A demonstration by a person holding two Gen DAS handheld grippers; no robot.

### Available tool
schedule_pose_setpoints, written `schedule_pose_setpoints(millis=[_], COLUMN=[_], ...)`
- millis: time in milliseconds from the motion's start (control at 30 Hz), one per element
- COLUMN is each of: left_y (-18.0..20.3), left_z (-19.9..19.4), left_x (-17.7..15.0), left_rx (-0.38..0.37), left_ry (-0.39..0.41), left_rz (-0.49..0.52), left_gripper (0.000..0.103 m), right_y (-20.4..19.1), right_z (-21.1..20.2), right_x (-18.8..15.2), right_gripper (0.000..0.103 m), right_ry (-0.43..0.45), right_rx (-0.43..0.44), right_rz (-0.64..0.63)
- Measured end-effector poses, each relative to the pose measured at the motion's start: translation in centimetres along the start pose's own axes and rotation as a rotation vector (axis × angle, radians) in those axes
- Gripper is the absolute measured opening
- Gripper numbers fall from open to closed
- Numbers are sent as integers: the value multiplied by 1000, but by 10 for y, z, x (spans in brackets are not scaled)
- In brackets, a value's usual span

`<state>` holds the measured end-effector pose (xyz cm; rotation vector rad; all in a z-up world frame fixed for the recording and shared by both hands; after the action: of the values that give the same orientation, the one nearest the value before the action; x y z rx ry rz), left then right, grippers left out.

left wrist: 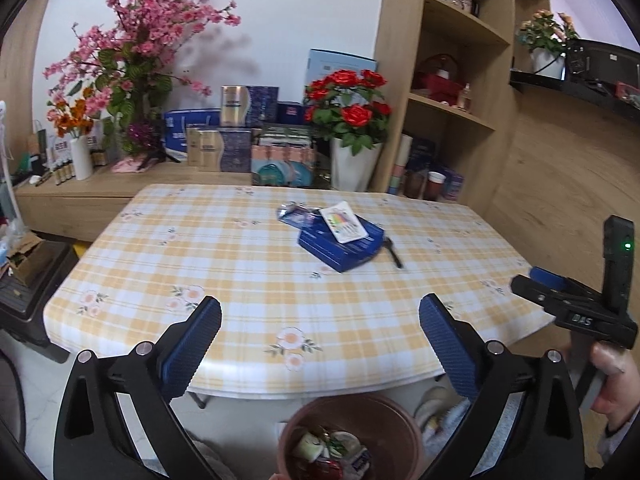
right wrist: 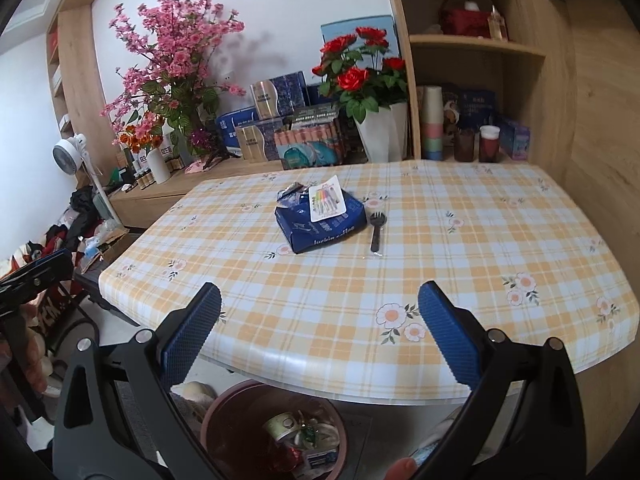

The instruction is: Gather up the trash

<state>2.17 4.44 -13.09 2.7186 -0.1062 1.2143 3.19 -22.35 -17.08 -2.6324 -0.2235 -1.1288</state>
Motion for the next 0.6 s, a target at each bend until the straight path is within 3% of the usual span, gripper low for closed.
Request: schedule_pose_setpoints(millis=[300,600], left_y=[-16,-20], left_z=[10,25], left_x=[25,39], left_rx=[109,129], left_ry=[42,40], left_rz=[-3,4], left_gripper=[97,97], right_y=[14,31], right_z=[-2,1], right_x=[17,28], right_gripper=[97,97], right_ry=[12,35], right_rx=[-46,-66], right_rz=[9,38])
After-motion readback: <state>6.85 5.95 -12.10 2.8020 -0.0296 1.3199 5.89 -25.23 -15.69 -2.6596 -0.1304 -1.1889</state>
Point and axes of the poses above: each gripper's, at about its wrist camera, not at the fingertips, and z roughly the way its jaws point, y to its right, x to its top, the point moved 6 cm from there along z, roughly the way its jaws point, and after that the axes turned 11 degrees about -y, right-handed, at the moved point
